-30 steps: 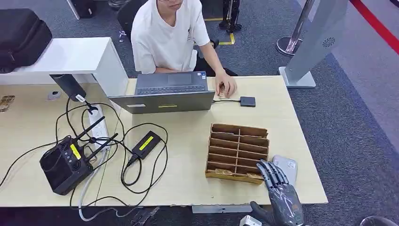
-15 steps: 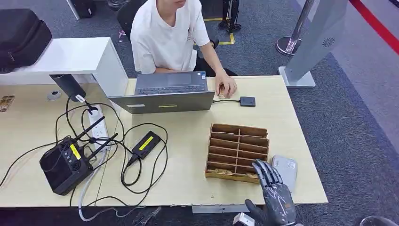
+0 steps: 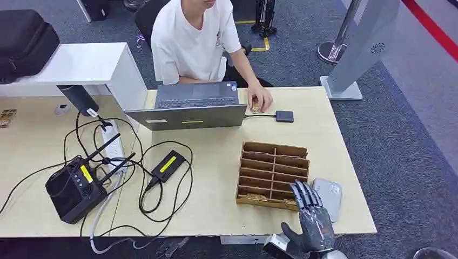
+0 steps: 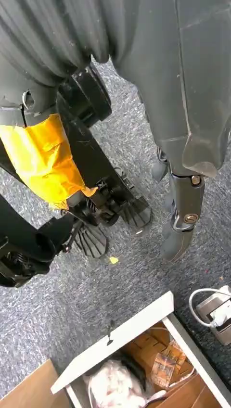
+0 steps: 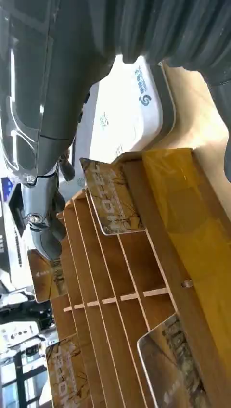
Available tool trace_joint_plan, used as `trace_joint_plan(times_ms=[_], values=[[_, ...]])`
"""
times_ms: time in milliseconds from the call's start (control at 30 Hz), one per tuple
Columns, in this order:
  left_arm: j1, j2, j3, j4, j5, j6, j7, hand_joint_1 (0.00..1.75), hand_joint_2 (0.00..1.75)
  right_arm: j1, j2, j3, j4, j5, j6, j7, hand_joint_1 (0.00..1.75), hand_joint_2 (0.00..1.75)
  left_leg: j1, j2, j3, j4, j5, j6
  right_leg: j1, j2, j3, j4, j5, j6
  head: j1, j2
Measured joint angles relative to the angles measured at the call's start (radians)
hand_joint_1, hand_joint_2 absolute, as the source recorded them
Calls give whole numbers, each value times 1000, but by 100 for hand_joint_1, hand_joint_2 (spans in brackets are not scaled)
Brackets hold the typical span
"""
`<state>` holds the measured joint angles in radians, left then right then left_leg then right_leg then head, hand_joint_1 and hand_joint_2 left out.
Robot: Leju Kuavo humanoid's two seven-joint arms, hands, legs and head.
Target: Pass the card to the sensor for recognition and then transmit it.
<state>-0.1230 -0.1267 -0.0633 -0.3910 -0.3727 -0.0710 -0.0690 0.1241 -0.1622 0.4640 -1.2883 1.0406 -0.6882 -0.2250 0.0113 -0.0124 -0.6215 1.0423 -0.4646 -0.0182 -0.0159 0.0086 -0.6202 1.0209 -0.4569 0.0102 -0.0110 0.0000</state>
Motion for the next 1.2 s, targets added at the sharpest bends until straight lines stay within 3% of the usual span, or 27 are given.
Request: trace_joint_plan(times_ms=[133, 167, 200, 767, 833, 867, 933, 1200], values=[[0, 0, -10, 0, 6, 5, 1, 0, 175, -2, 27, -36, 19, 18, 0, -32, 0, 175, 0, 0, 0, 0, 0, 0, 0, 0, 0, 0, 0, 0, 0, 0], [0, 0, -11, 0, 7, 5, 1, 0, 175, -2, 32, -44, 23, 19, 0, -36, 24, 175, 0, 0, 0, 0, 0, 0, 0, 0, 0, 0, 0, 0, 0, 0], [0, 0, -14, 0, 8, 5, 1, 0, 175, -2, 39, -52, 27, 21, 0, -42, 175, 175, 0, 0, 0, 0, 0, 0, 0, 0, 0, 0, 0, 0, 0, 0], [2, 0, -33, -2, 27, 16, 1, 0, 175, -8, 87, -119, 39, 21, -16, -77, 175, 175, 0, 0, 0, 0, 0, 0, 0, 0, 0, 0, 0, 0, 0, 0], [2, 0, -34, -2, 29, 17, 1, 0, 175, -8, 87, -119, 39, 19, -16, -71, 159, 175, 0, 0, 0, 0, 0, 0, 0, 0, 0, 0, 0, 0, 0, 0], [3, 0, -34, -2, 30, 18, 1, 0, 175, -8, 87, -119, 39, 18, -16, -68, 162, 175, 0, 0, 0, 0, 0, 0, 0, 0, 0, 0, 0, 0, 0, 0], [3, 0, -35, -2, 33, 18, 2, 0, 175, -8, 87, -119, 38, 16, -16, -61, 152, 175, 0, 0, 0, 0, 0, 0, 0, 0, 0, 0, 0, 0, 0, 0], [14, -5, -44, -15, 35, 59, 1, 0, 175, -5, 87, -116, 32, 15, -16, -37, 152, 175, 0, 0, 0, 0, 0, 0, 0, 0, 0, 0, 0, 0, 0, 0]])
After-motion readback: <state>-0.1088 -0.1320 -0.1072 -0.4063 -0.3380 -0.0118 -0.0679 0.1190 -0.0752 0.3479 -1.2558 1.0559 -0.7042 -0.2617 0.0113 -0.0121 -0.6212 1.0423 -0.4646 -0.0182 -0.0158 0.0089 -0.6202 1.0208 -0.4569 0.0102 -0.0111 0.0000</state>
